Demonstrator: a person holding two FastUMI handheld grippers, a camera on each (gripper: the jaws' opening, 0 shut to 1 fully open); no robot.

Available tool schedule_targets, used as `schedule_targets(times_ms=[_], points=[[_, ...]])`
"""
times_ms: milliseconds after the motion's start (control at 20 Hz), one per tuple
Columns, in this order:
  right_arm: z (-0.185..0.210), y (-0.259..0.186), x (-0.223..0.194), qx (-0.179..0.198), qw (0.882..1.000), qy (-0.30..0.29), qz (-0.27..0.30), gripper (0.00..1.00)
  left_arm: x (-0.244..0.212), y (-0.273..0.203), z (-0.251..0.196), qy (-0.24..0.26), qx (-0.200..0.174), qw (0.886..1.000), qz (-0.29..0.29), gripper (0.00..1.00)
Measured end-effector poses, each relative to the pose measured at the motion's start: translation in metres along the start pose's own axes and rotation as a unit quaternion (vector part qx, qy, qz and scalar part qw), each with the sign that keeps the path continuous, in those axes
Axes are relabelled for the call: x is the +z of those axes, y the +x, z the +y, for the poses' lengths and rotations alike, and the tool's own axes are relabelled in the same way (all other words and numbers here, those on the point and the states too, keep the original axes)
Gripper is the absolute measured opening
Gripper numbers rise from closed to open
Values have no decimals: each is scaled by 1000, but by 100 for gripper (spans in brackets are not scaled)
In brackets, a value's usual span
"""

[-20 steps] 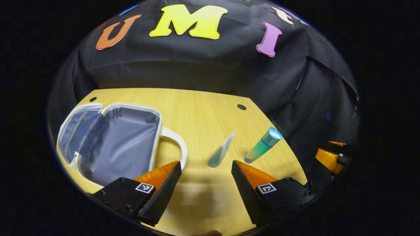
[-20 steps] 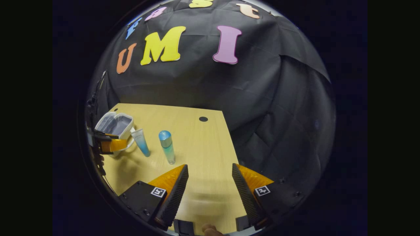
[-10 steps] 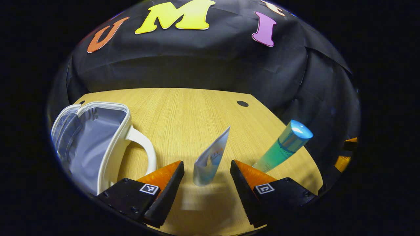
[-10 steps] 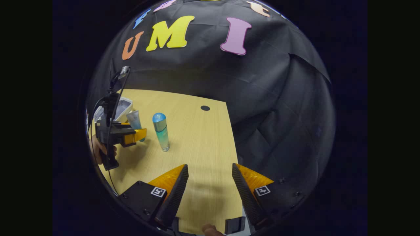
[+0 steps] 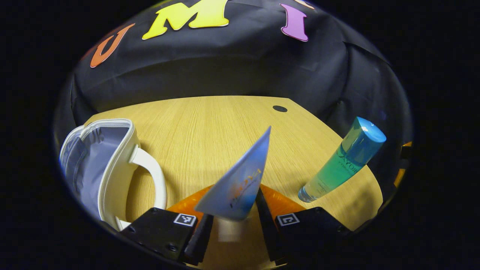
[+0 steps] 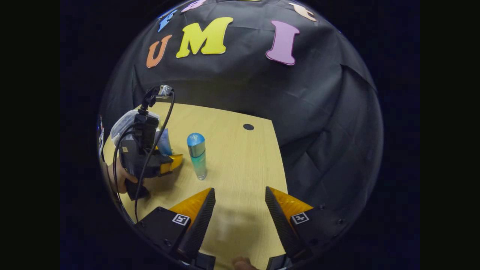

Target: First open the suitcase, pack the skin care products into it, and then close the suitcase.

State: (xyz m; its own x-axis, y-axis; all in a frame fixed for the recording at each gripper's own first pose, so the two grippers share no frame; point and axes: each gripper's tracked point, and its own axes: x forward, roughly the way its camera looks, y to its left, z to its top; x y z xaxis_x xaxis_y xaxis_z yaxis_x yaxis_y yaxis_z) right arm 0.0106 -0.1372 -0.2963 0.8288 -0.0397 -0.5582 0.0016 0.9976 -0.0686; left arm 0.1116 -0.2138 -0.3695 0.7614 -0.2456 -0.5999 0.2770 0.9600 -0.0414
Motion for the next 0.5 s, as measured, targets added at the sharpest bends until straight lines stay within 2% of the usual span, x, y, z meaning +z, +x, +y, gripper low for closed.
schedule_targets(times_ms=[50, 150, 200, 250, 400, 500], points=[[1, 0, -2, -1, 1000, -2, 2, 79, 1, -1, 1, 3, -2, 1000, 1, 53], [6, -1, -2, 3, 1000, -4, 1, 79, -1, -2, 0, 6, -8, 1000, 9, 45], [12, -1, 1, 14, 1000, -2, -4, 79, -2, -6, -2, 5, -14, 1000, 16, 52], [19, -1, 4, 24, 1000, 1, -8, 80, -3, -11, -2, 4, -18, 1000, 24, 43], [42, 10, 6, 51, 999, 14, -4, 80, -3, -40, -12, -28, -45, 998, 33, 42], [59, 26, 15, 64, 998, 25, -9, 79, -2, -64, -6, -33, -42, 998, 35, 42]])
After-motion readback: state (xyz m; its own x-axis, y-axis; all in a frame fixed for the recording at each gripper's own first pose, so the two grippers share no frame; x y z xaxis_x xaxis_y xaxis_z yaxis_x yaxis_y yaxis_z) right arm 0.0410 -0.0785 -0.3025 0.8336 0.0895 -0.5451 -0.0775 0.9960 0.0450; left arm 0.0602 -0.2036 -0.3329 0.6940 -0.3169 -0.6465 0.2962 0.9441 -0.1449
